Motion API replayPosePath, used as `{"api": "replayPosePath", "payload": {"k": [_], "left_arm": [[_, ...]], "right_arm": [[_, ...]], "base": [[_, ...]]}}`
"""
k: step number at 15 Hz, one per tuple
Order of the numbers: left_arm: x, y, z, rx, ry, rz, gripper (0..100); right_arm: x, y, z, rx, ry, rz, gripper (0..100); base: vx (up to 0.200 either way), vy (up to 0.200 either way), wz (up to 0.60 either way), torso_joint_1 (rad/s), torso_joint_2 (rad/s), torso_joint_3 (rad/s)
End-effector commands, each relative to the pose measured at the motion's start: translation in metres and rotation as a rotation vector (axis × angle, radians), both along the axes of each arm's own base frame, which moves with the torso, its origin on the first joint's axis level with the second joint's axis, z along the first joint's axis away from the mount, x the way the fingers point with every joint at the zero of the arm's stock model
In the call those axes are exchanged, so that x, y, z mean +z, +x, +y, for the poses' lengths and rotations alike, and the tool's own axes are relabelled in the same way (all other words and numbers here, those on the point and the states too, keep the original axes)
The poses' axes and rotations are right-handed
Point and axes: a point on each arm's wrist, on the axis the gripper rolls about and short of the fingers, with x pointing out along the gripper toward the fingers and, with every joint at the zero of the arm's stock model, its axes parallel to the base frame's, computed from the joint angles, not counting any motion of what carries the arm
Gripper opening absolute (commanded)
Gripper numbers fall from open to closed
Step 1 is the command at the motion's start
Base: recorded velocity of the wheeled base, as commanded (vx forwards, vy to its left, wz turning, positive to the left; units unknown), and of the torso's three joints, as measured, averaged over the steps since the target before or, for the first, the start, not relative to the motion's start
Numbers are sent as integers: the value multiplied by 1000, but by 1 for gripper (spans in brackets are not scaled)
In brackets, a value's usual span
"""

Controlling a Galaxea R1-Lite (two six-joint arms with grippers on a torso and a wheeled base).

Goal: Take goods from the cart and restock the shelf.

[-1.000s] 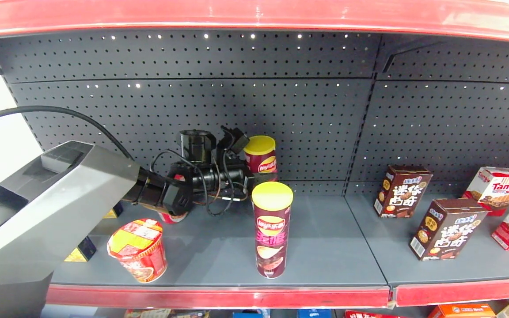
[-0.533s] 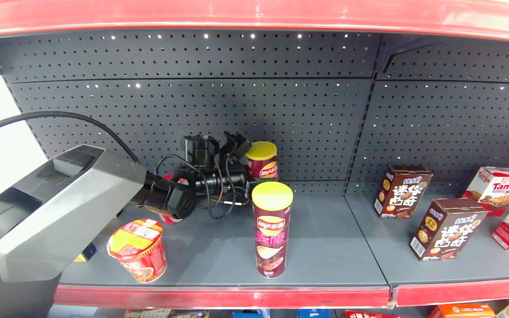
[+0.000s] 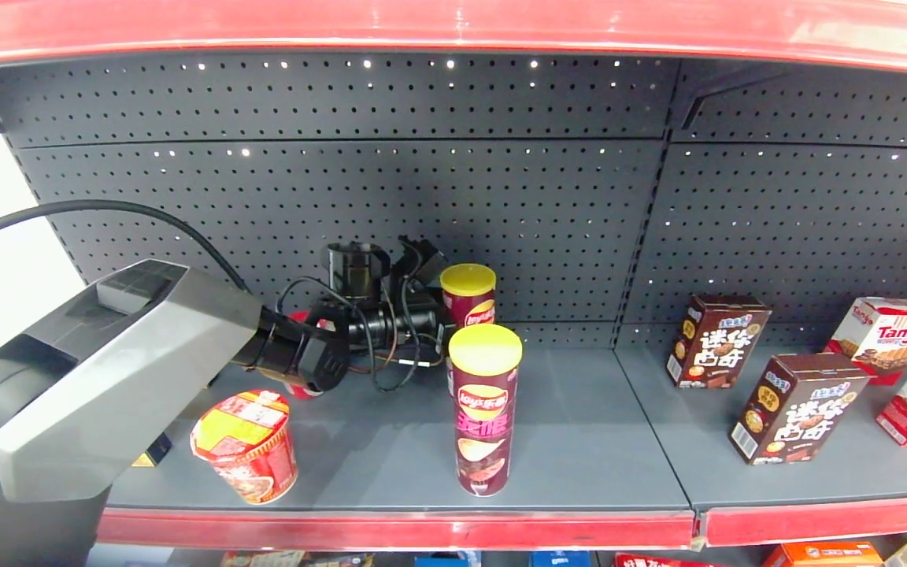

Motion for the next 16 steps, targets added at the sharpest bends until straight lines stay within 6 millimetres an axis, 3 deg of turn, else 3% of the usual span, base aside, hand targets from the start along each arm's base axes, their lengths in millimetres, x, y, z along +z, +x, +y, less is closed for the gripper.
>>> {"api": "replayPosePath", "payload": {"k": [1,10,16], "left_arm": [[3,0,2,3,-2,-6,100],[14,-15,41,62,36,-16,100],[47,-22,83,154,21,-68,100]], "right_arm": [[0,0,0,0,0,2,100],[0,0,0,0,0,2,100],[0,0,0,0,0,2,100]], "base": [[0,0,0,0,0,0],[0,0,0,0,0,0],[0,0,0,0,0,0]]}}
